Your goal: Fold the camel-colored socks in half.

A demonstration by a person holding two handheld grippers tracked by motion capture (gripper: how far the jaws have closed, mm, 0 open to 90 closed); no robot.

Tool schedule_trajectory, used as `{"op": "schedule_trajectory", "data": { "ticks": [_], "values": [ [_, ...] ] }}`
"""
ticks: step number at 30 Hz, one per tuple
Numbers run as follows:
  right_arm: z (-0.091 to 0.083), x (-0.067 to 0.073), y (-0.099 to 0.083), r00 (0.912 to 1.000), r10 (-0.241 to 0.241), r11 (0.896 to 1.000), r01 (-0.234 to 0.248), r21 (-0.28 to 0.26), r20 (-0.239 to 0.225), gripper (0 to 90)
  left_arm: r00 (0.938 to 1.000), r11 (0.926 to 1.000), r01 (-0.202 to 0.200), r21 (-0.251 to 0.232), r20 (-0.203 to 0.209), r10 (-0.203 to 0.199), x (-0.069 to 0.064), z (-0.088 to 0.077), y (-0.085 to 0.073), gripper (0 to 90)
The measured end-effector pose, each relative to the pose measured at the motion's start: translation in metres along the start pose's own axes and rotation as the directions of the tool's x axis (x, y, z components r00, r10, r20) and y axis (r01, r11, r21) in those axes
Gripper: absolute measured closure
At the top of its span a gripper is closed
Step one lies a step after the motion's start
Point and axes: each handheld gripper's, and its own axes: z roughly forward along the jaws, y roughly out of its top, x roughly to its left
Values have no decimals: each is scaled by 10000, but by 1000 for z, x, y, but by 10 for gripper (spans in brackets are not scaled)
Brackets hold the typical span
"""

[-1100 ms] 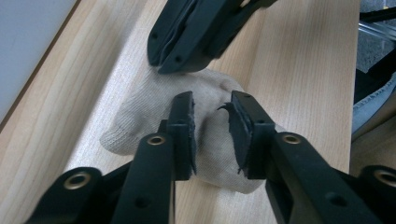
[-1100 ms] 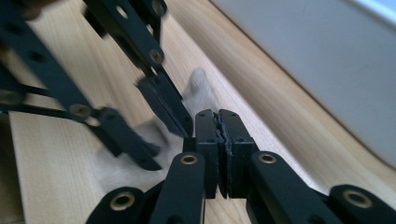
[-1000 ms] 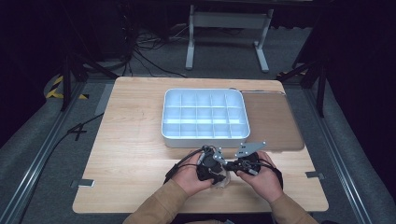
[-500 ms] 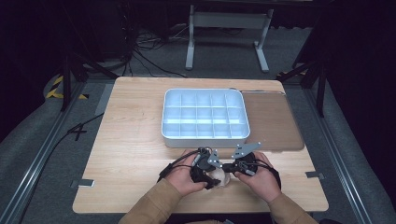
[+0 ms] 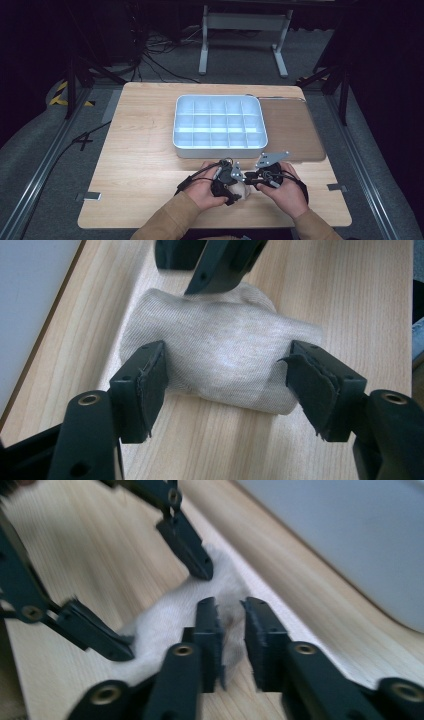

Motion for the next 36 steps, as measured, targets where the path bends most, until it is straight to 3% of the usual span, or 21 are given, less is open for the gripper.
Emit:
{"op": "schedule_trajectory", "data": {
  "ticks": [6, 13, 15, 19, 26, 28, 33, 36],
  "values": [
    [-2, 5, 0, 9959, 905, 9956, -906, -254, -35, 568, 10000, 10000, 60, 68, -76, -59, -1, 0, 2, 329],
    [11, 5, -5, 9940, 1098, 9939, -1098, 116, 0, 487, 10000, 9999, -66, 125, -16, 66, -1, 0, 3, 319],
    [14, 4, -6, 9940, 1097, 9937, -1097, 208, -14, 472, 9999, 9999, 120, 100, 37, -120, -2, 0, 2, 317],
    [20, -1, -9, 9917, 1282, 9908, -1278, 453, -58, 432, 9999, 9999, 86, 125, 82, -87, -2, 0, 2, 314],
    [24, -7, -13, 9836, 1728, 9834, -1693, 653, -518, 447, 9999, 9998, 114, 139, 114, -116, -2, 0, 0, 316],
    [26, -10, -14, 9732, 2131, 9756, -2071, 734, -869, 477, 9997, 9997, 204, 148, 132, -206, -3, 0, -1, 316],
    [27, -13, -14, 9652, 2275, 9722, -2176, 869, -1289, 558, 9997, 9995, 241, 200, 94, -243, -3, -1, -3, 319],
    [27, -13, -13, 9586, 2380, 9696, -2251, 954, -1566, 654, 9996, 9993, 293, 245, 56, -294, -2, -3, -5, 320]
  ]
}}
